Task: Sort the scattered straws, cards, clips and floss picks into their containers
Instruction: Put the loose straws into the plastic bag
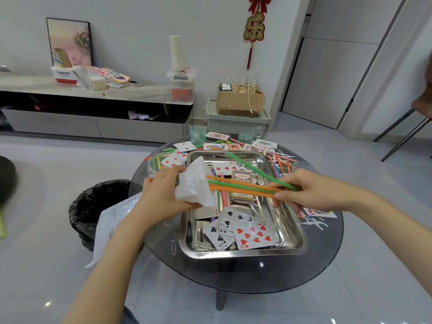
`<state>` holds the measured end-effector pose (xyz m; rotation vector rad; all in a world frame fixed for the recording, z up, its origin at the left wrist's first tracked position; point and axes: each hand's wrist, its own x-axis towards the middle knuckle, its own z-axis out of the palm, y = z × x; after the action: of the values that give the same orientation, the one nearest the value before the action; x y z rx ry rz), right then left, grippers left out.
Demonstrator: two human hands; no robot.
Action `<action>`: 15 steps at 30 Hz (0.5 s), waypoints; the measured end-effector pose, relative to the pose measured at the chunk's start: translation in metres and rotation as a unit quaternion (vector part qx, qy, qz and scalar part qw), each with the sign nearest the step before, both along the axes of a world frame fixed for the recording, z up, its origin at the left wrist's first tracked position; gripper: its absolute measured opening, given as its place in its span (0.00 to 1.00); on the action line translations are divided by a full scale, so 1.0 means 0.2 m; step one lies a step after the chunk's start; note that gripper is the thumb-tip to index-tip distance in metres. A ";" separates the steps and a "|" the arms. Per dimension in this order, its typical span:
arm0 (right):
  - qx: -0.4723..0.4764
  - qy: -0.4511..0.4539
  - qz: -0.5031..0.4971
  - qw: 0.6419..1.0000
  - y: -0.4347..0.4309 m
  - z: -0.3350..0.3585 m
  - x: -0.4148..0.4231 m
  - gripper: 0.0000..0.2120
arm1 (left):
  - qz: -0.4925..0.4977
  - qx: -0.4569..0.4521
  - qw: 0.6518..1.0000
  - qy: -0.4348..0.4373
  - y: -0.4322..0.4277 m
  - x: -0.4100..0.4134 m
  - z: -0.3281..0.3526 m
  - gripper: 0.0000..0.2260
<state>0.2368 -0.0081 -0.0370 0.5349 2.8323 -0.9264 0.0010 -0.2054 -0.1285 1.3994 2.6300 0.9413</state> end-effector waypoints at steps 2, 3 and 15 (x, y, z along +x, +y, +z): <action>0.050 -0.009 0.029 0.998 -0.03 0.06 -0.11 0.11 | -0.005 0.003 1.000 0.008 0.00 0.01 0.00 0.40; 0.070 -0.016 0.040 0.997 -0.04 0.09 -0.16 0.12 | -0.004 0.009 1.000 0.009 0.00 0.02 0.00 0.40; 0.163 -0.105 0.160 0.968 -0.23 0.34 -0.68 0.18 | 0.017 0.056 0.996 -0.068 -0.03 0.02 0.09 0.34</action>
<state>0.1007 -0.0534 0.0316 0.1786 2.7690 -0.3290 0.0059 -0.2113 -0.1105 1.2661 2.5448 1.1597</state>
